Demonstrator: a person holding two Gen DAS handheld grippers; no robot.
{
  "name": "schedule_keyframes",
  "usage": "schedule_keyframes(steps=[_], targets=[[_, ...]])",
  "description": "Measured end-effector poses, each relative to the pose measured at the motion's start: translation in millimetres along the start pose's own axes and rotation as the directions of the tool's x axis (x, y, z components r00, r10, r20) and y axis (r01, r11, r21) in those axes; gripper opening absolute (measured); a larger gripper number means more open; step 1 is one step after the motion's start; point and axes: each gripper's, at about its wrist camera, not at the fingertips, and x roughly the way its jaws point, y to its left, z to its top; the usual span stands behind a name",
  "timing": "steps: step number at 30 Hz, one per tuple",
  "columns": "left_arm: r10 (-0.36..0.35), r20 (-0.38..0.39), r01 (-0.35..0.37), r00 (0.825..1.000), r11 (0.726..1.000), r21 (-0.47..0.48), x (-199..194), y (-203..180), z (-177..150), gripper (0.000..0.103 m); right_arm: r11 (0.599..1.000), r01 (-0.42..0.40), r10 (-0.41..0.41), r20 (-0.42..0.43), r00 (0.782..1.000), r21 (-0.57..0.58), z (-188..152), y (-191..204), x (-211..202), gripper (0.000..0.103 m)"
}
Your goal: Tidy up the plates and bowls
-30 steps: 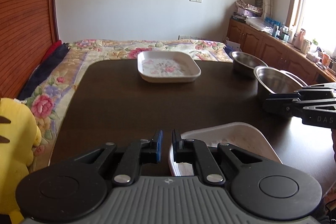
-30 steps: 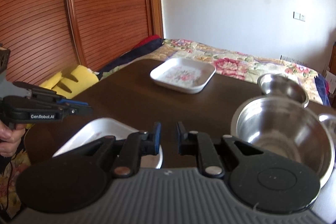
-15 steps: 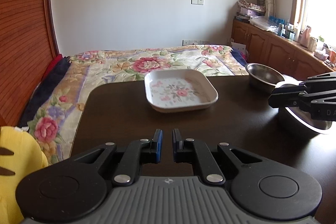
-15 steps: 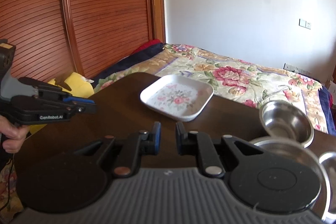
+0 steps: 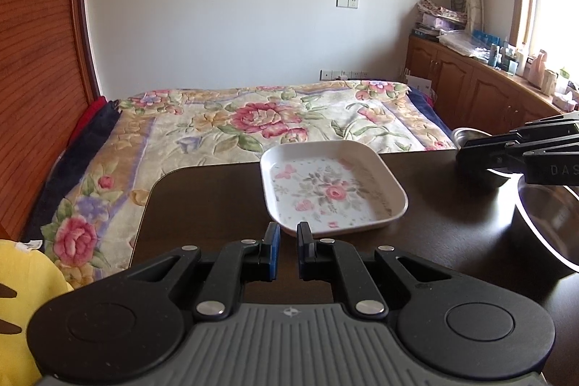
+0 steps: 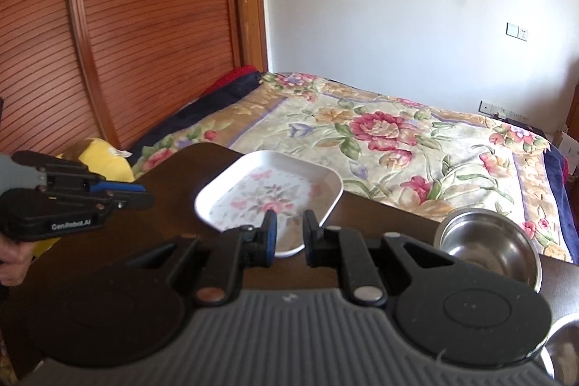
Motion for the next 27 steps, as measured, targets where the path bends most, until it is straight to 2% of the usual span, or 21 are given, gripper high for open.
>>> schedule_keyframes(steps=[2, 6, 10, 12, 15, 27], targets=[[0.007, -0.013, -0.007, 1.000, 1.000, -0.004, 7, 2, 4, 0.009, 1.000, 0.011, -0.011, -0.019, 1.000, -0.007, 3, -1, 9, 0.023], [-0.005, -0.018, 0.004, 1.000, 1.000, -0.024, 15, 9, 11, 0.010, 1.000, 0.020, -0.020, -0.051, 0.999, -0.002, 9, -4, 25, 0.029], [-0.006, -0.023, 0.005, 1.000, 1.000, -0.021, 26, 11, 19, 0.024, 1.000, 0.017, -0.016, -0.088, 0.996, 0.009, 14, -7, 39, 0.041], [-0.003, -0.024, 0.003, 1.000, 1.000, -0.013, 33, 11, 22, 0.029, 1.000, 0.012, -0.009, -0.116, 0.993, 0.020, 17, -10, 47, 0.041], [-0.007, -0.034, 0.007, 0.999, 1.000, -0.009, 44, 12, 25, 0.033, 1.000, 0.013, -0.009, -0.149, 0.989, 0.028, 20, -12, 58, 0.042], [-0.029, -0.086, 0.027, 0.996, 0.999, -0.031, 87, 22, 29, 0.033, 0.997, 0.014, 0.007, -0.260, 0.966, 0.078, 25, -27, 94, 0.041]])
